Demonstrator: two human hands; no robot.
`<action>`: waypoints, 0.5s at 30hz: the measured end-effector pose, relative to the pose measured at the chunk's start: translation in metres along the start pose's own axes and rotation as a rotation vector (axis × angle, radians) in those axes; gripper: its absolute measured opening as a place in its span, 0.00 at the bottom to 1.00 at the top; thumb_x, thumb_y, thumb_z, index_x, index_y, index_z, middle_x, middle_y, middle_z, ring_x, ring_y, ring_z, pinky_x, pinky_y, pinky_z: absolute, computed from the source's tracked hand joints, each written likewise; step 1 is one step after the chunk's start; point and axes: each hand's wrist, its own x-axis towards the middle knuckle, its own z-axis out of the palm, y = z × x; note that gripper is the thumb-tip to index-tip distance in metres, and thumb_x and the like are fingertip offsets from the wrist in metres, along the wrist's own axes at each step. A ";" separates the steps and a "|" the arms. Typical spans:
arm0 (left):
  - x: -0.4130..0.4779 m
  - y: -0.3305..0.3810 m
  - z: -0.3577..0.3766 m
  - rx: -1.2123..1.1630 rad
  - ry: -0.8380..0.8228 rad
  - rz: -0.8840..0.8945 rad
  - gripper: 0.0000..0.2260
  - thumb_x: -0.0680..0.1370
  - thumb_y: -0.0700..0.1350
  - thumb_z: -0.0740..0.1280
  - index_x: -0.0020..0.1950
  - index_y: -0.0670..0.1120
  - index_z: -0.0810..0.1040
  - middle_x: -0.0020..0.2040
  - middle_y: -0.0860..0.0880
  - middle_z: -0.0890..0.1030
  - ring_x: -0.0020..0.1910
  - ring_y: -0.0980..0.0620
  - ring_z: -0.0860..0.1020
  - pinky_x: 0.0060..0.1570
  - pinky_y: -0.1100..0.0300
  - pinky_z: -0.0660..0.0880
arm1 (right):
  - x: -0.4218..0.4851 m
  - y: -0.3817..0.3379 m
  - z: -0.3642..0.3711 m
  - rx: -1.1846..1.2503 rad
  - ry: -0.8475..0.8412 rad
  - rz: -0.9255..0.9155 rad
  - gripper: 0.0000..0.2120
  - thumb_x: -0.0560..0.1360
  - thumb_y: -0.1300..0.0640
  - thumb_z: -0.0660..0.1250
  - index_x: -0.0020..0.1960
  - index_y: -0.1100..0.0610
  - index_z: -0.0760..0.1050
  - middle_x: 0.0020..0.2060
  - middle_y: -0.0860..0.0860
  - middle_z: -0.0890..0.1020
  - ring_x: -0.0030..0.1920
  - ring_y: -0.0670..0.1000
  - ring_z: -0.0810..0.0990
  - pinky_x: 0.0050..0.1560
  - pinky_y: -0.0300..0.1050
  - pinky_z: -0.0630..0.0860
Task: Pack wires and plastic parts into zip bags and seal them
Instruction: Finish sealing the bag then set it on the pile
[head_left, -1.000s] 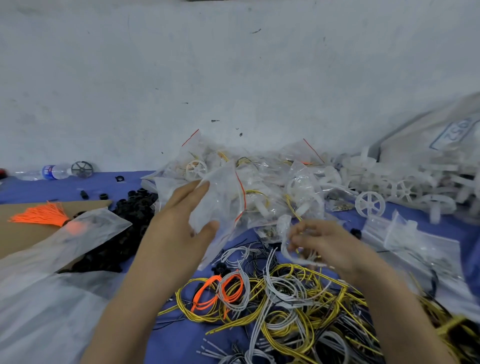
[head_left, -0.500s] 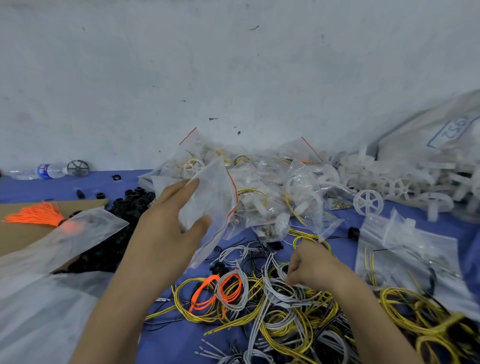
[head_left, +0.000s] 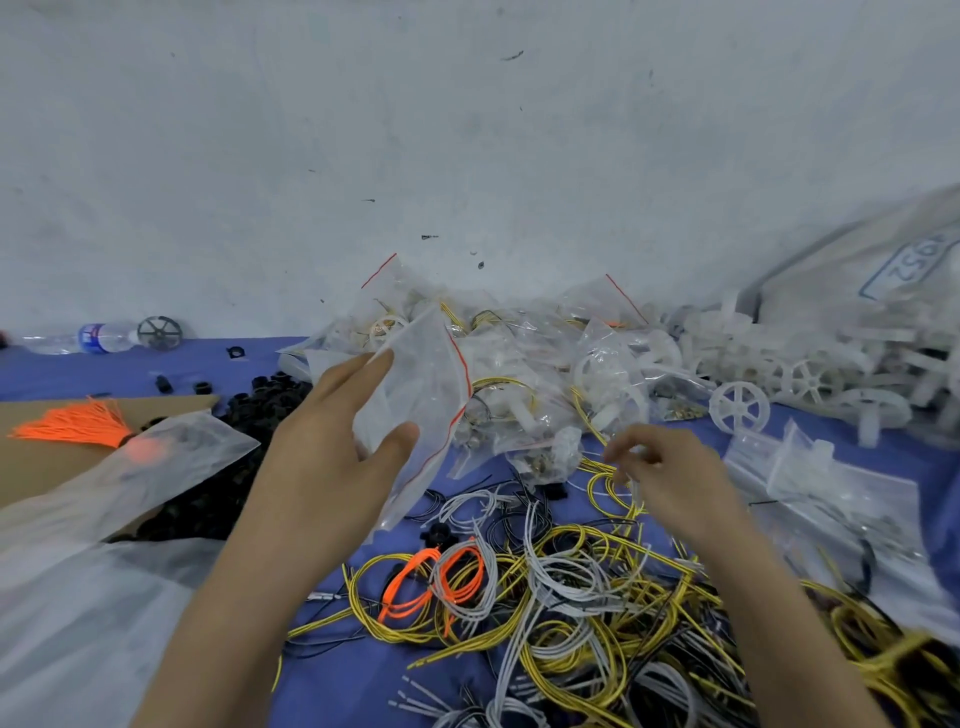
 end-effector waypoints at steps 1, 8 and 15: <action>0.000 0.000 0.000 0.002 0.002 0.001 0.25 0.77 0.45 0.67 0.73 0.54 0.67 0.61 0.67 0.62 0.53 0.77 0.59 0.45 0.81 0.61 | 0.000 -0.004 0.008 -0.200 -0.006 -0.033 0.16 0.76 0.66 0.60 0.43 0.49 0.80 0.45 0.50 0.83 0.39 0.50 0.79 0.33 0.40 0.69; 0.000 -0.002 -0.002 -0.010 0.003 -0.001 0.24 0.77 0.45 0.67 0.72 0.55 0.67 0.59 0.70 0.60 0.54 0.76 0.59 0.50 0.78 0.59 | -0.006 0.005 0.073 -0.464 -0.342 -0.164 0.24 0.78 0.70 0.56 0.65 0.48 0.74 0.66 0.55 0.65 0.67 0.61 0.63 0.63 0.53 0.69; -0.002 0.001 -0.002 -0.004 -0.021 -0.034 0.24 0.77 0.46 0.66 0.73 0.57 0.66 0.57 0.74 0.60 0.59 0.48 0.73 0.52 0.65 0.65 | -0.011 0.008 0.075 -0.445 -0.350 -0.166 0.18 0.78 0.66 0.56 0.58 0.47 0.75 0.52 0.51 0.62 0.62 0.58 0.62 0.57 0.51 0.65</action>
